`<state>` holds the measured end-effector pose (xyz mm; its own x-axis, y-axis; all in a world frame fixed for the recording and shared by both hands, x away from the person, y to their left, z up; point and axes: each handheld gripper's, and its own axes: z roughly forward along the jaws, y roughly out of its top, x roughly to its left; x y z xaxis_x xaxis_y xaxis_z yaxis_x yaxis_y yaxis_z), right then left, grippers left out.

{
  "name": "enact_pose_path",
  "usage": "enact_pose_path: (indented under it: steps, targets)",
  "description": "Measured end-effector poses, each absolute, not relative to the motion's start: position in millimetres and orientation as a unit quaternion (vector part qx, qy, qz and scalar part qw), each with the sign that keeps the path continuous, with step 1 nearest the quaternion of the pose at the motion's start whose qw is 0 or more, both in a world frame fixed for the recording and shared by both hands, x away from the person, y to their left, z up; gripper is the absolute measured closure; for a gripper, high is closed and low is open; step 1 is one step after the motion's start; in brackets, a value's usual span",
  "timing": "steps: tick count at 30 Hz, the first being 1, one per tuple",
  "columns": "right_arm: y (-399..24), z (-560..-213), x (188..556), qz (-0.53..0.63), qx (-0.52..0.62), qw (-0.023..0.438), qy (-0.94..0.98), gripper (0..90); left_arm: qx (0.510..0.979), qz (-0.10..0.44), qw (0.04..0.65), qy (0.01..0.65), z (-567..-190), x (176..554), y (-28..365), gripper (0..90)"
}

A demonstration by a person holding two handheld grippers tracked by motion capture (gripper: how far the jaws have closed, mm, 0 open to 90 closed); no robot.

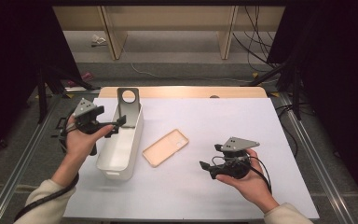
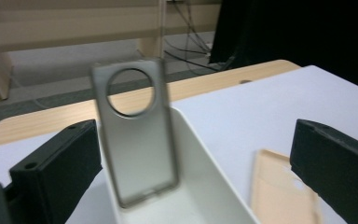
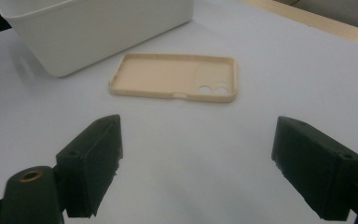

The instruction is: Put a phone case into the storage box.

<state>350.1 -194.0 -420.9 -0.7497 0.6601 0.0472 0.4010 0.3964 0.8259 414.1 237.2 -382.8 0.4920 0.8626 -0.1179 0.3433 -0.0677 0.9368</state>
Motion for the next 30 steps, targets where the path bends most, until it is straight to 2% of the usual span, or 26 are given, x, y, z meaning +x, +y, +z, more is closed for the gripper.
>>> enact_pose_path:
  steps: [10, 19, 30]
  targets:
    - [-194, -420, 351, 0.447, 0.324, 0.145, 0.821, 17.1, 0.695, 0.235, 0.545, 0.405, -394, 366, 224, 2.2]
    - [-192, -421, 352, 0.448, 0.323, 0.144, 0.821, 17.2, 0.714, 0.242, 0.541, 0.373, -411, 332, 215, 2.1]
    - [-191, -422, 354, 0.447, 0.326, 0.142, 0.821, 17.1, 0.723, 0.241, 0.534, 0.365, -417, 321, 213, 2.1]
